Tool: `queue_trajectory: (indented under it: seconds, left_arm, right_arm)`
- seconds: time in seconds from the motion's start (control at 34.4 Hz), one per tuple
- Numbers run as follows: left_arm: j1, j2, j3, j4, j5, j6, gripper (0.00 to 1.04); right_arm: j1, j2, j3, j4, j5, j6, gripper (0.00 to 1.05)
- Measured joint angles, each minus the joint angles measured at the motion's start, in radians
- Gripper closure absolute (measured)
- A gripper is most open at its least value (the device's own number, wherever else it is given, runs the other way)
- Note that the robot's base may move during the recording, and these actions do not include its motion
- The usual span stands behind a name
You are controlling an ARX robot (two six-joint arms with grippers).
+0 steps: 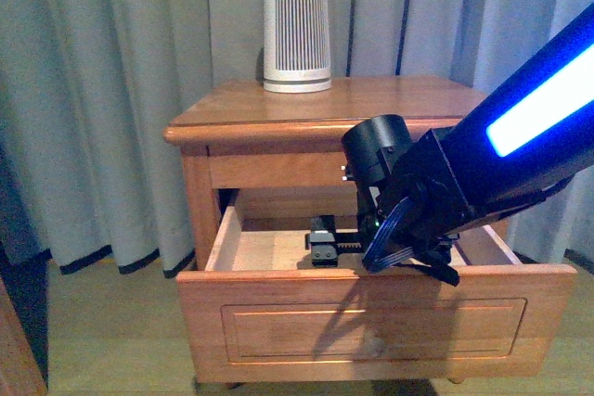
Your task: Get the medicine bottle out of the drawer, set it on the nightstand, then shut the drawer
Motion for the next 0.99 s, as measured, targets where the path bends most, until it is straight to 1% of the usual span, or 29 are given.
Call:
queue_trajectory:
  seconds: [0.26, 0.29, 0.44, 0.55, 0.61, 0.64, 0.67, 0.7, 0.78, 0.99]
  left_arm:
    - [0.000, 0.000, 0.000, 0.000, 0.000, 0.000, 0.07]
    - [0.000, 0.000, 0.000, 0.000, 0.000, 0.000, 0.07]
    - [0.000, 0.000, 0.000, 0.000, 0.000, 0.000, 0.07]
    - [0.000, 0.000, 0.000, 0.000, 0.000, 0.000, 0.07]
    - [0.000, 0.000, 0.000, 0.000, 0.000, 0.000, 0.07]
    - [0.000, 0.000, 0.000, 0.000, 0.000, 0.000, 0.07]
    - [0.000, 0.000, 0.000, 0.000, 0.000, 0.000, 0.07]
    - [0.000, 0.000, 0.000, 0.000, 0.000, 0.000, 0.07]
    - [0.000, 0.000, 0.000, 0.000, 0.000, 0.000, 0.07]
    - [0.000, 0.000, 0.000, 0.000, 0.000, 0.000, 0.07]
  right_arm:
    - [-0.002, 0.066, 0.051, -0.015, 0.003, 0.008, 0.07]
    - [-0.002, 0.074, 0.058, -0.017, 0.006, 0.011, 0.09]
    - [-0.002, 0.089, 0.069, -0.003, 0.006, 0.011, 0.36]
    - [-0.002, 0.090, 0.069, 0.010, 0.008, 0.008, 0.50]
    - [-0.002, 0.090, 0.069, 0.020, 0.011, 0.003, 0.60]
    - [-0.002, 0.087, 0.066, 0.023, 0.015, -0.001, 0.67]
    - [-0.002, 0.083, 0.059, 0.028, 0.021, -0.006, 0.72]
    - [-0.001, 0.075, 0.050, 0.029, 0.022, -0.006, 0.74]
    - [0.000, 0.025, -0.008, 0.043, 0.029, -0.009, 0.75]
    - [0.000, -0.158, -0.142, 0.025, 0.005, 0.032, 0.76]
